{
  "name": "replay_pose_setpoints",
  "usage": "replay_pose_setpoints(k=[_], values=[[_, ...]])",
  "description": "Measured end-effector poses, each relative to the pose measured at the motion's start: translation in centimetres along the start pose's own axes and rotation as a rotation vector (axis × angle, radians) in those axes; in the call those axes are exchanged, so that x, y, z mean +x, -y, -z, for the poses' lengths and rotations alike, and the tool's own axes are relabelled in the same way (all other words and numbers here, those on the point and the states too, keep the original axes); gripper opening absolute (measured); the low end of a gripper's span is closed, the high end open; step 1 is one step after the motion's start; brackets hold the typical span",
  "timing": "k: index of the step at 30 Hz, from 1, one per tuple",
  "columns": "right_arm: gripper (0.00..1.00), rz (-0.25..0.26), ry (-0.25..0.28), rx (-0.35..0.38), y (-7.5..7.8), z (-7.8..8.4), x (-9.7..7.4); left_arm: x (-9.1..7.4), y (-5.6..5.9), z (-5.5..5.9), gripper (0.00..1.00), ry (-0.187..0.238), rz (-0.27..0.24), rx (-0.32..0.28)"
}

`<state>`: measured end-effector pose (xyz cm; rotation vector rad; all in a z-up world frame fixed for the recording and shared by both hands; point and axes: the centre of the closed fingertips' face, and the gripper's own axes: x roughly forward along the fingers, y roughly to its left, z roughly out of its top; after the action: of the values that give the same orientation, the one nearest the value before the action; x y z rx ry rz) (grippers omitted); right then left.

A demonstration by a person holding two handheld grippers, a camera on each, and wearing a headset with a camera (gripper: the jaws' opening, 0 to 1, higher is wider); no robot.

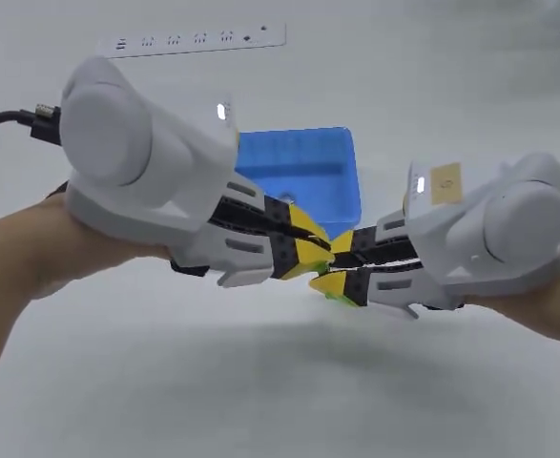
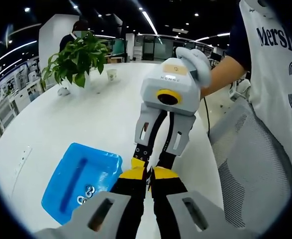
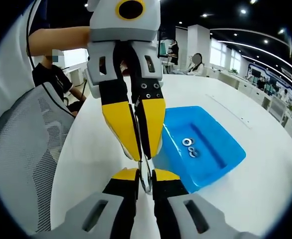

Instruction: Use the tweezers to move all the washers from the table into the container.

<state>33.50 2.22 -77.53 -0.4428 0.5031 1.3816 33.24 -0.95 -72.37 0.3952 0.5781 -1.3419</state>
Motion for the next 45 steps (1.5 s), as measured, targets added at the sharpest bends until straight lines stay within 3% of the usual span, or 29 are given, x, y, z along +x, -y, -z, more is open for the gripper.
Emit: replay_pose_setpoints(k=[10, 19, 25, 33, 45], values=[[0.10, 0.002, 0.003, 0.006, 0.1, 0.1, -0.1, 0.3, -0.1, -0.1, 0.07, 0.006, 0.002, -0.015], [0.10, 0.008, -0.010, -0.030, -0.5, -0.4, 0.0, -0.2, 0.5, -0.1, 0.07, -0.014, 0.006, 0.002], [0.10, 0.010, -0.007, -0.040, -0.7, -1.3, -0.5, -1.1, 0.7, -0.6, 0.07, 0.010, -0.018, -0.006], [0.10, 0.026, -0.005, -0.098, -0.8, -3.8, -1.3, -3.2, 0.9, -2.1, 0.07, 0.028, -0.063, 0.033], [0.10, 0.065, 0.020, -0.147, -0.1, -6.6, -2.0, -5.4, 0.3, -3.8, 0.07, 0.047, -0.106, 0.083]])
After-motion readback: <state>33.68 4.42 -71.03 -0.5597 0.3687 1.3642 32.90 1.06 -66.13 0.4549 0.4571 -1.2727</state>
